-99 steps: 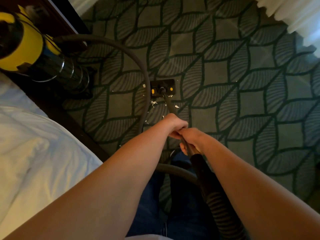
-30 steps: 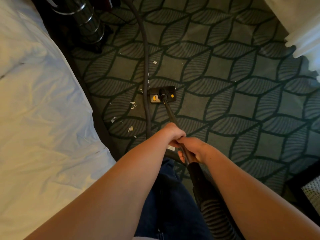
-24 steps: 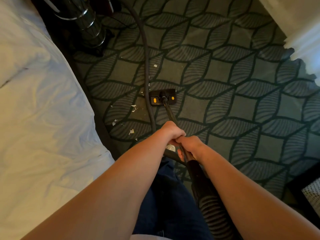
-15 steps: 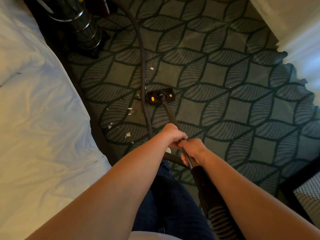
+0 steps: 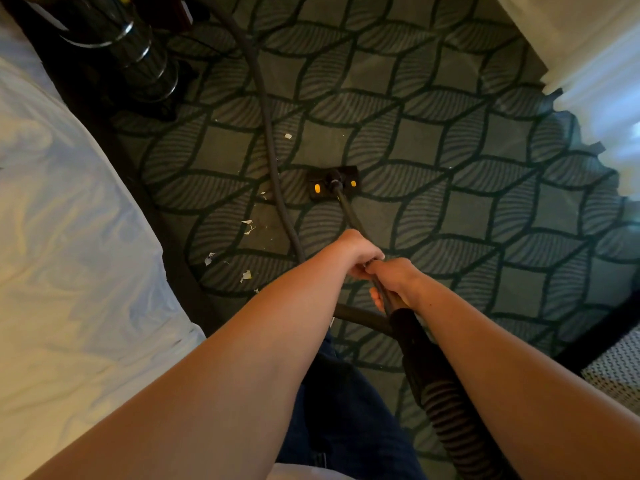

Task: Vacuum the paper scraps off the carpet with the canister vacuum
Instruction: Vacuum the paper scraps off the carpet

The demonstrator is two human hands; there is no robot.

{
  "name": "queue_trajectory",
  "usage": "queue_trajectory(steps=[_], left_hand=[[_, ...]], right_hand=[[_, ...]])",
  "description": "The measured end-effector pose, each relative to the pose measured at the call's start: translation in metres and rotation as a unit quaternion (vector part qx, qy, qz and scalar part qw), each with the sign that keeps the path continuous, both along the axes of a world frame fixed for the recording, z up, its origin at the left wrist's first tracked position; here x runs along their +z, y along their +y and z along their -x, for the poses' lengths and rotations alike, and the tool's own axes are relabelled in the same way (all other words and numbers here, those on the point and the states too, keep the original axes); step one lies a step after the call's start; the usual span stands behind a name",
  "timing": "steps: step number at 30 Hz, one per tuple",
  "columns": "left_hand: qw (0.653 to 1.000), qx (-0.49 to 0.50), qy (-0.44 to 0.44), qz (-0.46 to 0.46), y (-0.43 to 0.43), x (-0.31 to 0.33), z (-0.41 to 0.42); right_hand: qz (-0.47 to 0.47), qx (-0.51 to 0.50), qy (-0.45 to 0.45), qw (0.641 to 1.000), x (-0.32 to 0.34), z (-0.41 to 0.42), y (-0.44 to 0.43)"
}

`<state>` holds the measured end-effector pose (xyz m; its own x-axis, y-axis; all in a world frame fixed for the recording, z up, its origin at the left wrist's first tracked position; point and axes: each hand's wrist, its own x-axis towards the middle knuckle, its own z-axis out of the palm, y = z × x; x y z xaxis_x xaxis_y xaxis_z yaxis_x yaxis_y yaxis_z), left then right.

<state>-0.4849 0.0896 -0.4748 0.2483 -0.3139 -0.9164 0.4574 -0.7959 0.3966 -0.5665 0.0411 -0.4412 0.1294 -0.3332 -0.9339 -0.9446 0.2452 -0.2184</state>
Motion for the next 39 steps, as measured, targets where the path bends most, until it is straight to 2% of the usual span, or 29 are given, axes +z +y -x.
queue_trajectory(steps=[4,11,16,24,32,37,39], left_hand=[[0.999,-0.017,-0.011,-0.025,0.000,0.001,-0.007],[0.999,0.032,-0.002,-0.031,0.002,0.020,-0.031],[0.998,0.046,0.038,-0.032,0.009,0.043,-0.063],[0.996,0.059,0.070,-0.002,0.022,0.074,-0.107],[0.996,-0.043,0.077,0.010,0.009,0.080,-0.154],[0.990,-0.113,0.086,0.001,0.025,0.079,-0.213],[0.985,-0.137,0.101,0.000,0.036,0.080,-0.244]], right_hand=[[-0.053,-0.035,-0.010,0.998,-0.001,-0.008,-0.004],[-0.116,-0.069,-0.048,0.990,0.012,-0.038,-0.007],[-0.138,-0.099,-0.056,0.984,0.017,-0.072,-0.004],[-0.104,-0.042,-0.023,0.993,0.020,-0.114,0.000],[-0.114,0.001,-0.001,0.993,0.033,-0.155,-0.008],[-0.095,-0.046,-0.017,0.994,0.038,-0.211,0.021],[-0.083,-0.101,-0.046,0.990,0.041,-0.241,0.038]])
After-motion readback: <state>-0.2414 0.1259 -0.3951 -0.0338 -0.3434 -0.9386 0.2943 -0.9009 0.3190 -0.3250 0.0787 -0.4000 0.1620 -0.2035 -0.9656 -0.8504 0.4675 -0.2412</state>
